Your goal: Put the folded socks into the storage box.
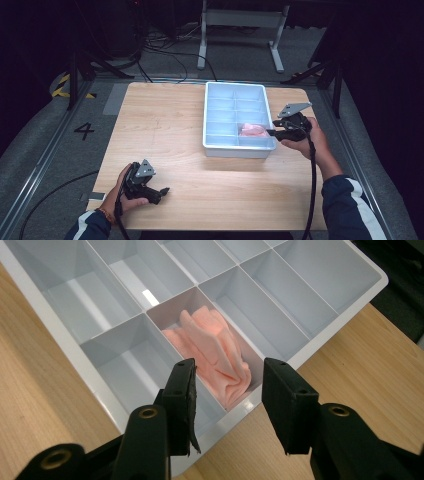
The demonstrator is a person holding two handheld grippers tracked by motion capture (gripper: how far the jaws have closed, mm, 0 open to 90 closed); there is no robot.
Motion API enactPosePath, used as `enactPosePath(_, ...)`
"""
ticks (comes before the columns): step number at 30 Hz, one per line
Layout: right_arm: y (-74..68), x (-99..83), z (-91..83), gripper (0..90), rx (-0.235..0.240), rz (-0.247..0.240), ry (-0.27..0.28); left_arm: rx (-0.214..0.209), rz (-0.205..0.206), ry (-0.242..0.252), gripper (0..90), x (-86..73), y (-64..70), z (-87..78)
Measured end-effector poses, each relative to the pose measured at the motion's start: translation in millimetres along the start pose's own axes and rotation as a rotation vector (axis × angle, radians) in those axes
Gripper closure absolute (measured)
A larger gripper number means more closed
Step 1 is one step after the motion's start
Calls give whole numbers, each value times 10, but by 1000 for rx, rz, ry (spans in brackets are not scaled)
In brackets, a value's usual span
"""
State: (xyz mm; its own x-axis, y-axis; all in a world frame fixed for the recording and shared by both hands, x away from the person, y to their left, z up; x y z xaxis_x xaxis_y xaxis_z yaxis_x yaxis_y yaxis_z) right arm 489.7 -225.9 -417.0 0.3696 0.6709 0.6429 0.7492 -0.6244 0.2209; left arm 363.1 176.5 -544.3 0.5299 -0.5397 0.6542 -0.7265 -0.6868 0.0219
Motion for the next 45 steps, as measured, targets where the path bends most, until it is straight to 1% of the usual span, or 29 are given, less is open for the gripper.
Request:
enactPosePath(6,-90,-91,-87,575,5,-16,1,0,0,0,3,0,0,1)
enactPosePath(7,-97,-108,-109,571,0,-23,1,0,0,0,3,0,0,1)
enactPosePath(12,-153,-166,-201,558,-5,-30,18,0,-1,0,3,0,0,0)
enactPosePath(13,-183,-194,-230,549,-2,-30,23,0,-1,0,3,0,0,0)
enactPosePath(15,-194,-206,-241,544,-2,-33,25,1,0,1,3,0,-1,1)
enactPosePath(18,-258,-290,-282,517,-2,-41,25,0,0,0,3,0,0,1)
enactPosePath(21,-290,-329,-309,508,-1,-35,31,0,0,0,3,0,0,0)
enactPosePath(23,-311,-371,-328,503,-3,-45,35,0,-1,0,3,0,0,0)
enactPosePath(24,-341,-424,-349,497,0,-44,39,0,-1,0,3,0,0,0)
enactPosePath(26,-355,-448,-353,491,2,-43,35,0,0,0,3,0,0,0)
enactPosePath(31,-420,-605,-380,476,4,-37,39,0,-1,0,3,-1,0,0)
enactPosePath(33,-439,-666,-370,470,1,-39,33,0,-1,0,3,0,0,0)
enactPosePath(42,-528,-925,-313,460,8,-17,21,1,-1,0,3,-1,0,-1)
enactPosePath(45,-538,-1004,-313,459,6,-15,12,1,-1,0,3,0,0,-1)
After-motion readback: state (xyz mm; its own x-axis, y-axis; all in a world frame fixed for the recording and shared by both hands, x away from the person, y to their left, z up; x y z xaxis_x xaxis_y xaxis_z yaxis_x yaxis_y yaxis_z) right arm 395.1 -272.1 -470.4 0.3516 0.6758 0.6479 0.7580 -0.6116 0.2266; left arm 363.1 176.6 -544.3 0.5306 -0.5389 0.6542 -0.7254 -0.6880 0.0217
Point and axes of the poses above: each handheld gripper's, and its own axes: z roughly forward along the jaws, x roughly out of its top, y roughly to its right, the point moved 8 cm from there along z, roughly forward along the jaws, and after that the axes turned 1 degree about -z, right-handed, at the moved point
